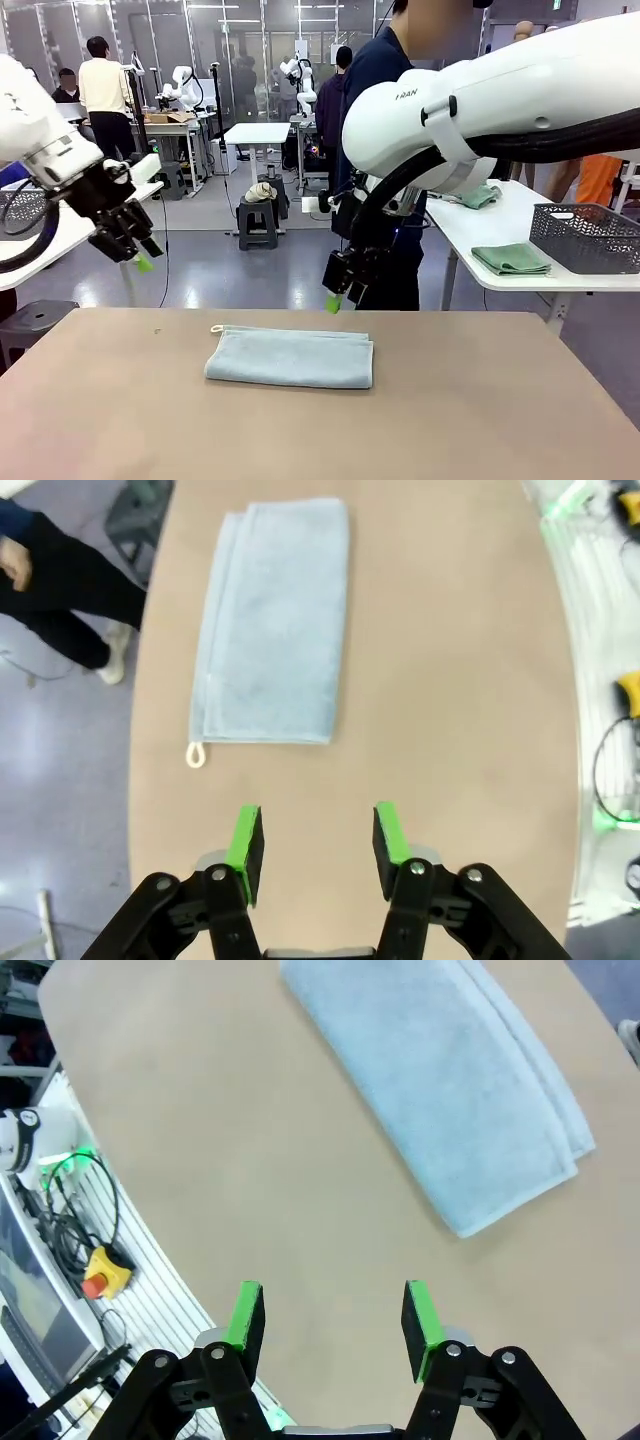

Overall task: Fold the towels and place them in the basket.
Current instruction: When a person lays out a Towel with hook on the table, fold it in half twice.

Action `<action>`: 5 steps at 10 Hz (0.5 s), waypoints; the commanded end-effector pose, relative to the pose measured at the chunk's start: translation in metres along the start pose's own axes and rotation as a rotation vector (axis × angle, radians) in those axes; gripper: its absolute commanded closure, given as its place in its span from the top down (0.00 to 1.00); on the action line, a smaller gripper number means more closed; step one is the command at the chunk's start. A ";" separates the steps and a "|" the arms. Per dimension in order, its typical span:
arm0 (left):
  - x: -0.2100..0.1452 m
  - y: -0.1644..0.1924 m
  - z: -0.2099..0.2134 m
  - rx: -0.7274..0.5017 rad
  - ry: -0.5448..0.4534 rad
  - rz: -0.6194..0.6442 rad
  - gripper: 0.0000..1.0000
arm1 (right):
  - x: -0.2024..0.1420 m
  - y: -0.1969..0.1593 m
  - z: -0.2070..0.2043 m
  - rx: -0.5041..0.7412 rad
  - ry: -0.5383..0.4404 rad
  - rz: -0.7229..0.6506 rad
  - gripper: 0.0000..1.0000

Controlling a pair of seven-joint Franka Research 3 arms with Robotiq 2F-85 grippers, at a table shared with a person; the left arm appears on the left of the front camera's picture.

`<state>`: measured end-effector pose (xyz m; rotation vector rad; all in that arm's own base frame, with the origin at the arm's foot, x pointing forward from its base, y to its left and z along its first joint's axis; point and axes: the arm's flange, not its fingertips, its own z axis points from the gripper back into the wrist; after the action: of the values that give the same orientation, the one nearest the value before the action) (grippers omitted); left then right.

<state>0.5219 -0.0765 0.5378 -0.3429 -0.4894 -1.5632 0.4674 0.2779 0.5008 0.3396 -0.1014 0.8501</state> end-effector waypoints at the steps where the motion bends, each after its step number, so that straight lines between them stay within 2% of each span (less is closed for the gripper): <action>1: -0.021 -0.005 0.007 -0.044 -0.127 0.008 0.57 | 0.005 -0.008 0.003 -0.022 0.013 0.011 0.69; 3: -0.052 -0.006 0.015 -0.059 -0.264 0.028 0.57 | 0.005 -0.008 0.003 -0.022 0.013 0.011 0.69; 5: -0.072 -0.002 0.014 -0.056 -0.353 0.052 0.57 | 0.005 -0.008 0.003 -0.022 0.013 0.011 0.69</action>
<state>0.5192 -0.0108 0.5199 -0.6171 -0.6661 -1.4793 0.4730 0.2742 0.4998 0.3239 -0.1025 0.8513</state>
